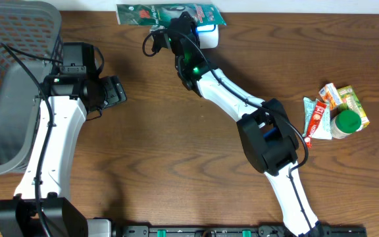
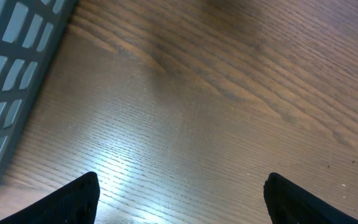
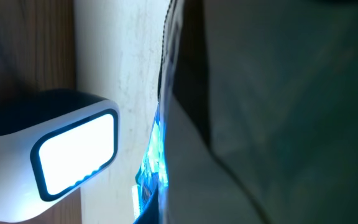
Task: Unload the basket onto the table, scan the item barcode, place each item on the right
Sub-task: 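Carry the glove pack right and lower it beside the other items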
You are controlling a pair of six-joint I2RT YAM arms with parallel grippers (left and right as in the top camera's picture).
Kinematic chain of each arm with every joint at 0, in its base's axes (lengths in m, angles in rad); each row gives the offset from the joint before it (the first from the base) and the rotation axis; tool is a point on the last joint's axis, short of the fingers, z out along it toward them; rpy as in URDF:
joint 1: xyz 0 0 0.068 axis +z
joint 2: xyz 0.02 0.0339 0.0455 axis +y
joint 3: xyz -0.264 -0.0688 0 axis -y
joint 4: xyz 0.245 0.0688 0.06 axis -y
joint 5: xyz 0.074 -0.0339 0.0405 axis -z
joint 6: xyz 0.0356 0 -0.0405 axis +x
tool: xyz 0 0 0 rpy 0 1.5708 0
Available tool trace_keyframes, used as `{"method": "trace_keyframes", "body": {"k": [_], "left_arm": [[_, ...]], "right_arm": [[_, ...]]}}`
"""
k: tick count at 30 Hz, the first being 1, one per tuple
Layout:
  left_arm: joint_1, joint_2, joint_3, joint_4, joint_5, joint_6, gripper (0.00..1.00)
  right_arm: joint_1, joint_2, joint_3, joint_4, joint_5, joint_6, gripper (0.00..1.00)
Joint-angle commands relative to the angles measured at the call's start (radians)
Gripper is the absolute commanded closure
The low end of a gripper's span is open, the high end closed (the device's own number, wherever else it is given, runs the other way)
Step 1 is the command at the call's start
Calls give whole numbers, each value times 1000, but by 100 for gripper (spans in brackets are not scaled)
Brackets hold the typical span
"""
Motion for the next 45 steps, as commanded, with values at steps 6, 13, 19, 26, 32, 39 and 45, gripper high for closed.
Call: {"method": "trace_keyframes", "body": {"k": [6, 13, 19, 26, 32, 39, 45], "left_arm": [[2, -11, 16, -3, -16, 9, 15], [2, -11, 16, -3, -16, 9, 15], [2, -11, 16, -3, -16, 9, 15], [2, -11, 16, -3, -16, 9, 15], [2, -11, 16, -3, -16, 9, 15], [2, -11, 16, -3, -16, 9, 15], [2, -11, 16, -3, -16, 9, 15]], "right_arm": [[-24, 19, 10, 115, 34, 182, 99], [-31, -119, 10, -207, -56, 592, 99], [-58, -367, 10, -569, -91, 971, 99], [-196, -570, 10, -1167, -254, 1432, 99], [-419, -554, -63, -1494, -594, 1463, 99], [-569, -553, -378, -1326, -607, 1463, 99], [-648, -553, -576, -1106, -607, 1463, 44]]}}
